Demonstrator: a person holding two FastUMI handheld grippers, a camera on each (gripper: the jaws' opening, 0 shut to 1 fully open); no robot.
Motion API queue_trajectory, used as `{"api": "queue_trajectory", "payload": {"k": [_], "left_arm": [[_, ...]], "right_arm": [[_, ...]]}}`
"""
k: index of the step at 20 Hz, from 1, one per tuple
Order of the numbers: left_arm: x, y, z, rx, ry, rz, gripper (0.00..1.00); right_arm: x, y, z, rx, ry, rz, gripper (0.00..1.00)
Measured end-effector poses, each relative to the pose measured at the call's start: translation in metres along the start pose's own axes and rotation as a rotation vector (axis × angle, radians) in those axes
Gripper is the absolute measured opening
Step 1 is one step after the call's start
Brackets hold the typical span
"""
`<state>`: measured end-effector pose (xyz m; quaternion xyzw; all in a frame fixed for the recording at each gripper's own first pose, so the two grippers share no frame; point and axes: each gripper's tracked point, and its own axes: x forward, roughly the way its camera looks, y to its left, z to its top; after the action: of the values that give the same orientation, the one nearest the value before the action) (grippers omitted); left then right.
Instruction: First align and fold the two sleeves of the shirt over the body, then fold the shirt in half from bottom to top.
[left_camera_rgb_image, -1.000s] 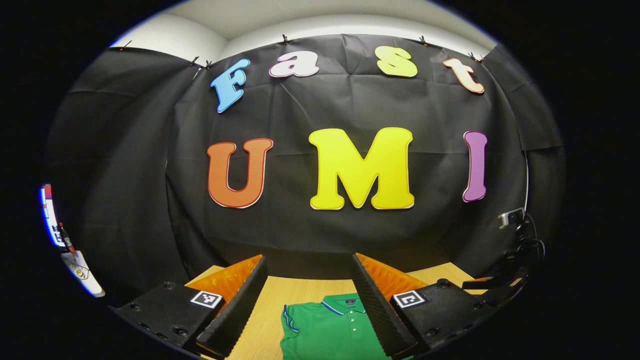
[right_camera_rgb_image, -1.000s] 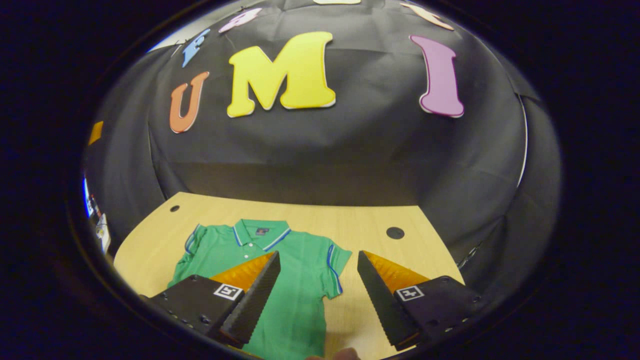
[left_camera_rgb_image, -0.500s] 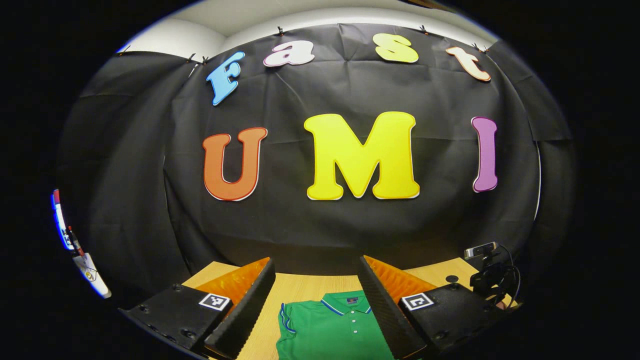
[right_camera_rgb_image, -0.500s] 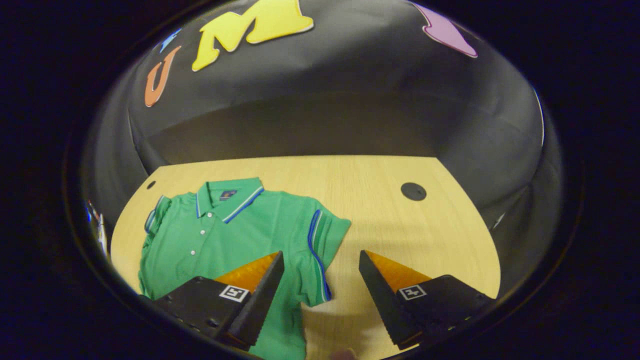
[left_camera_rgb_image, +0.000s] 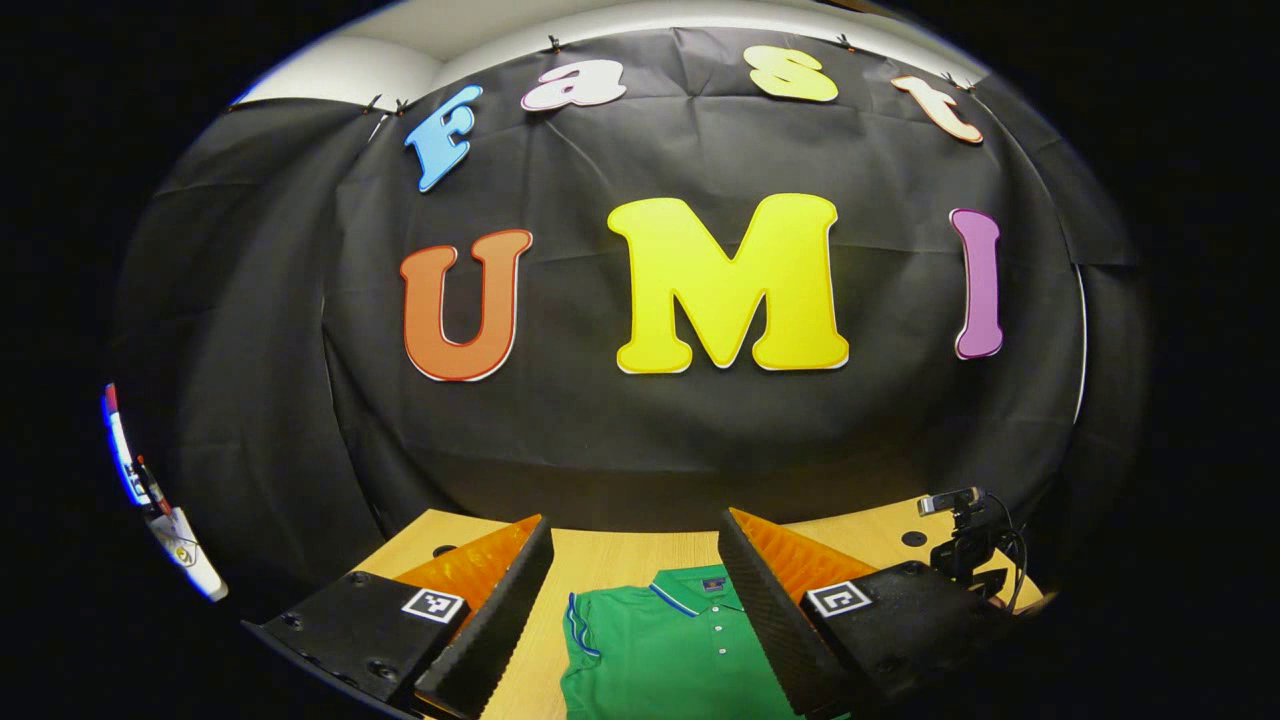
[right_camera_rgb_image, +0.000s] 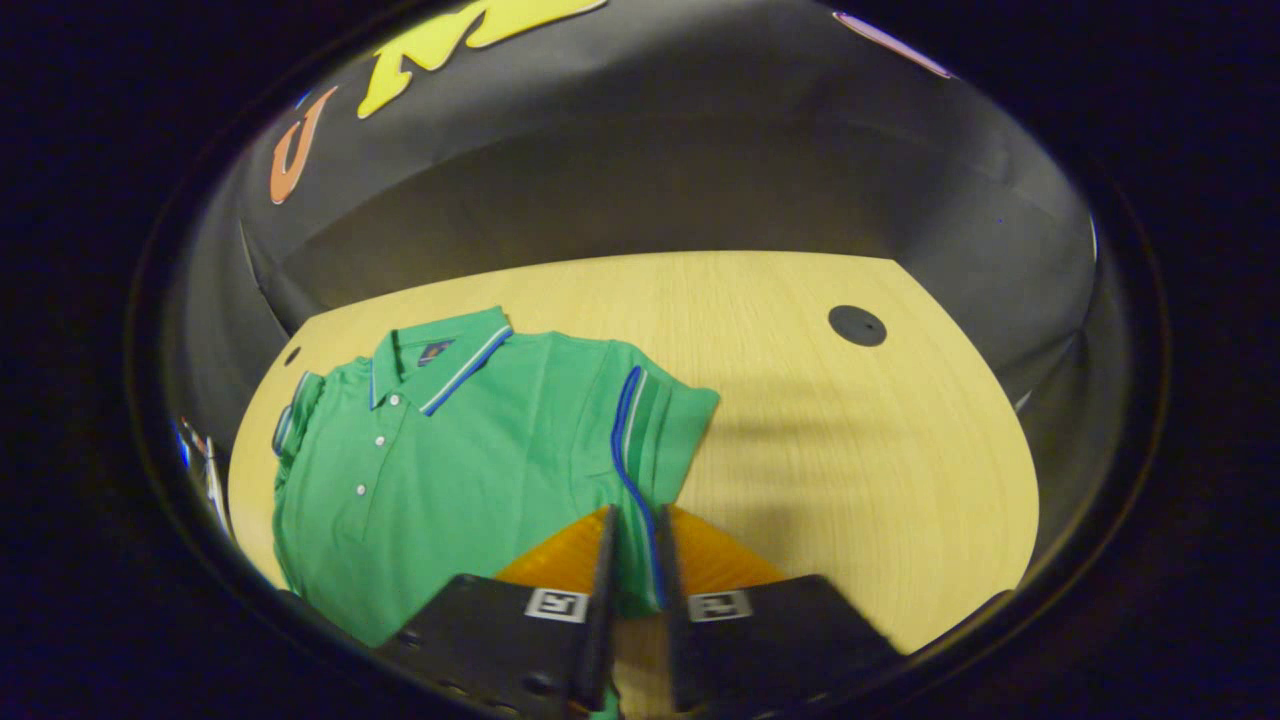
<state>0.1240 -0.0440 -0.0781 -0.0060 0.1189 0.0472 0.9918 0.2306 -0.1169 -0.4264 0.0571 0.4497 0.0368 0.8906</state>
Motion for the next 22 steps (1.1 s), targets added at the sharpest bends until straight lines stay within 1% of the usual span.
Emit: {"api": "queue_trajectory", "payload": {"k": [1, 2, 3, 4, 6, 8, 11, 15, 22], "left_arm": [[0.0, 0.0, -0.002, -0.009, 0.009, 0.0, 1.0], [-0.001, 0.001, -0.003, -0.015, 0.014, 0.0, 1.0], [-0.002, 0.002, -0.002, -0.017, 0.014, 0.002, 1.0], [-0.003, 0.002, -0.002, -0.018, 0.013, 0.003, 1.0], [-0.004, 0.005, -0.001, -0.022, 0.012, 0.005, 1.0], [-0.007, 0.009, -0.003, -0.034, 0.013, 0.007, 1.0], [-0.011, 0.014, -0.009, -0.057, 0.026, 0.012, 1.0], [-0.022, 0.034, -0.009, -0.071, 0.021, 0.045, 1.0], [-0.049, 0.09, -0.014, -0.097, 0.02, 0.135, 1.0]], "right_arm": [[-0.001, 0.003, -0.004, 0.007, 0.004, 0.008, 0.1], [0.003, 0.001, -0.003, 0.003, 0.004, 0.0, 0.13], [0.001, 0.001, -0.001, 0.01, -0.003, -0.004, 0.14], [-0.003, 0.003, 0.0, 0.02, 0.006, 0.003, 0.0], [-0.008, 0.004, 0.006, 0.03, -0.01, 0.007, 0.0], [-0.021, 0.005, 0.021, 0.036, -0.057, -0.001, 0.0], [-0.043, 0.019, 0.046, 0.052, -0.107, 0.004, 0.0], [-0.061, 0.06, 0.068, 0.036, -0.143, 0.016, 0.0], [-0.036, 0.143, 0.055, 0.006, -0.076, 0.033, 0.0]]}}
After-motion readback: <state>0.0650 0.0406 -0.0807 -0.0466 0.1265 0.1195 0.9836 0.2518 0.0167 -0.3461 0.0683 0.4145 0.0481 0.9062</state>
